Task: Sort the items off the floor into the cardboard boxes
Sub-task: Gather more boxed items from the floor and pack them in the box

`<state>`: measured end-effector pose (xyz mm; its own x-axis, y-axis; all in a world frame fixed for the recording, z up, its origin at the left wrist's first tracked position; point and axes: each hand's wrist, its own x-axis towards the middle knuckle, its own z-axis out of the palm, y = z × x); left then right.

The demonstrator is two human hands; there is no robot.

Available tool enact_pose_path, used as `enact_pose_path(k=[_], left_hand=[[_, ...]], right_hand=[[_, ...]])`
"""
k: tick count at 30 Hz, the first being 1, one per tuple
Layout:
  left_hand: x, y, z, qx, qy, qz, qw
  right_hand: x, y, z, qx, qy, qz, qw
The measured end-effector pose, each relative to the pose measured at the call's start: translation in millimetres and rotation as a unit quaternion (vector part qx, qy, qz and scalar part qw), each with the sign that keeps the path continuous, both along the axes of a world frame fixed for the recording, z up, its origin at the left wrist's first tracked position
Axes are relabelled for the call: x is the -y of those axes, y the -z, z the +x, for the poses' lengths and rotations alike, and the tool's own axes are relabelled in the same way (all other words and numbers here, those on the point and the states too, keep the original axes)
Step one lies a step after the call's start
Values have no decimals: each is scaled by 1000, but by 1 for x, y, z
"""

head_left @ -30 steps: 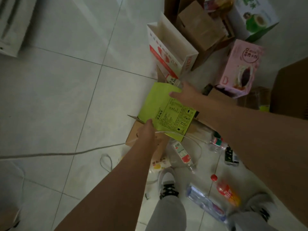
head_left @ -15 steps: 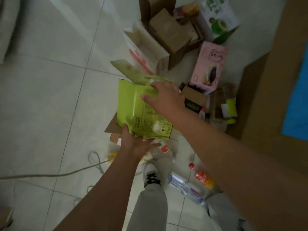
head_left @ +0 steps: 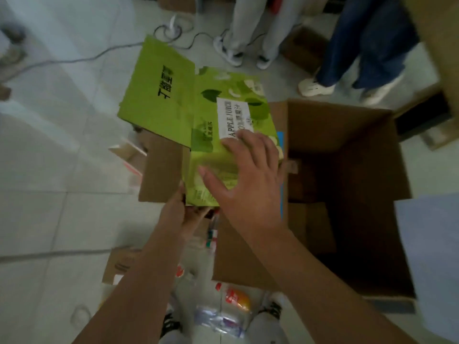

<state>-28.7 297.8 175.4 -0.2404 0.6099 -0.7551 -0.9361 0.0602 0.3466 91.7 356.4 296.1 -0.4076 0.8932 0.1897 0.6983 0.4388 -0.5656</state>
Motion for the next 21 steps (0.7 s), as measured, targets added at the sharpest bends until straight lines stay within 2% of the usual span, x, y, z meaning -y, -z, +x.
enact_pose_path(k=[2, 5, 7, 10, 13, 15, 18, 21], left_hand=[[-28, -23, 18, -79, 49, -1, 996], [-69, -58, 54, -244, 87, -12, 966], [-93, -78, 83, -359, 127, -19, 924], [-122, -96, 126, -470, 200, -31, 859], [-136, -95, 164, -586, 211, -32, 782], [-141, -89, 184, -632, 257, -42, 730], [-151, -73, 211, -640, 357, 34, 680], [-165, -54, 232, -653, 456, 39, 603]], right_hand=[[-13, -19, 36, -11, 65, 14, 998], [-37, -37, 93, -14, 151, -54, 987], [-54, -38, 133, -39, 195, -117, 973], [-76, -28, 193, -140, 271, -205, 930], [-96, -1, 242, -102, 290, -206, 929], [-107, 21, 263, -74, 299, -189, 932], [-122, 49, 280, -96, 302, -185, 930], [-136, 77, 290, -114, 304, -244, 914]])
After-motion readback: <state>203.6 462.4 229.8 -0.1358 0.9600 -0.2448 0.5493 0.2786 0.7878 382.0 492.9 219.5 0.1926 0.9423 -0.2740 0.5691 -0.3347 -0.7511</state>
